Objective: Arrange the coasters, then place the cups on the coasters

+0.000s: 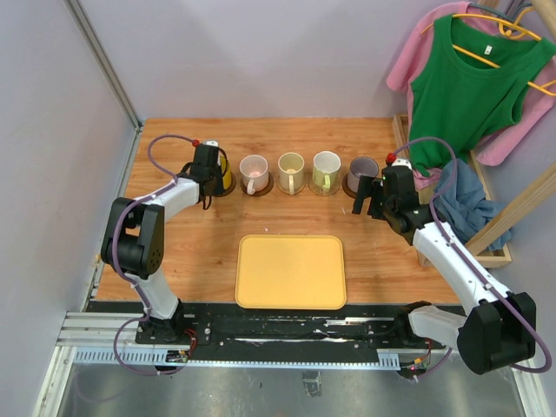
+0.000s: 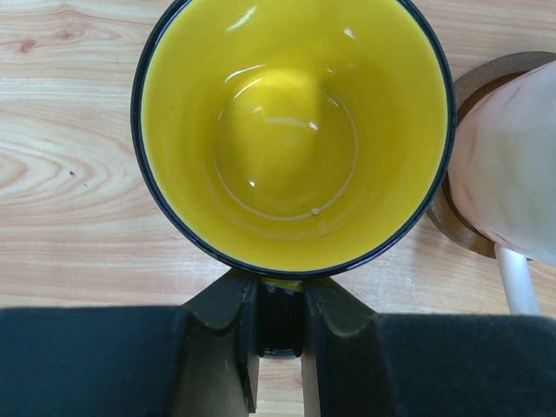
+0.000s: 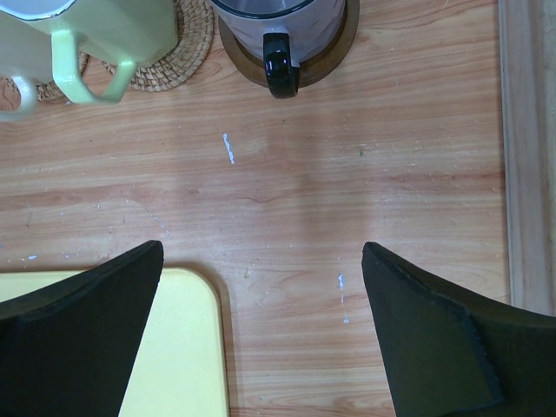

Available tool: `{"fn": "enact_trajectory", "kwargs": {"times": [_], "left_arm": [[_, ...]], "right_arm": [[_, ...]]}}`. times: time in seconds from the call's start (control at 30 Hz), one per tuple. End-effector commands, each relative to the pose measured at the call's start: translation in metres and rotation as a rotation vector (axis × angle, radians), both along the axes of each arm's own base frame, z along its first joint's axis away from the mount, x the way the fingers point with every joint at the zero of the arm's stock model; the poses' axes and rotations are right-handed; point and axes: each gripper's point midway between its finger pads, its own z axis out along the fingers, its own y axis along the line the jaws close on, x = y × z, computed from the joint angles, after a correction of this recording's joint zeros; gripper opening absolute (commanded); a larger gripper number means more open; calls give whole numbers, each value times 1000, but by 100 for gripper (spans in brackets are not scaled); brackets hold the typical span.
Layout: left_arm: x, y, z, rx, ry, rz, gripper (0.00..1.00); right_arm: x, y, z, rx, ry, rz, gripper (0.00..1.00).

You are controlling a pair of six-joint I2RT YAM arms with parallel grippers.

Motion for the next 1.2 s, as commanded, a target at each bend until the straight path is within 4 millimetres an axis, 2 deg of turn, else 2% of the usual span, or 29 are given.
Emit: {"fn": "enact_trajectory", "kwargs": {"times": [0.0,0.1,0.3,0.4,0.47,1.17], "left_arm": [[14,1,14,-23,-75,19,1],[12,2,13,-22,-68,27,5],[4,2,10,-31,-55,25,36],[0,4,10,-27,-51,26,48],[-3,5,10,-26,-49,29,52],[-22,19,18,18,-47,67,56]], "right_arm": [[2,-3,3,17,8,-19,98],[2,-3,3,18,9,-18,98],[1,-2,1,23,15,-17,98],[1,-1,0,32,18,-17,98],[1,0,-1,34,21,-16,98],[-4,1,-2,53,20,-18,98]]}}
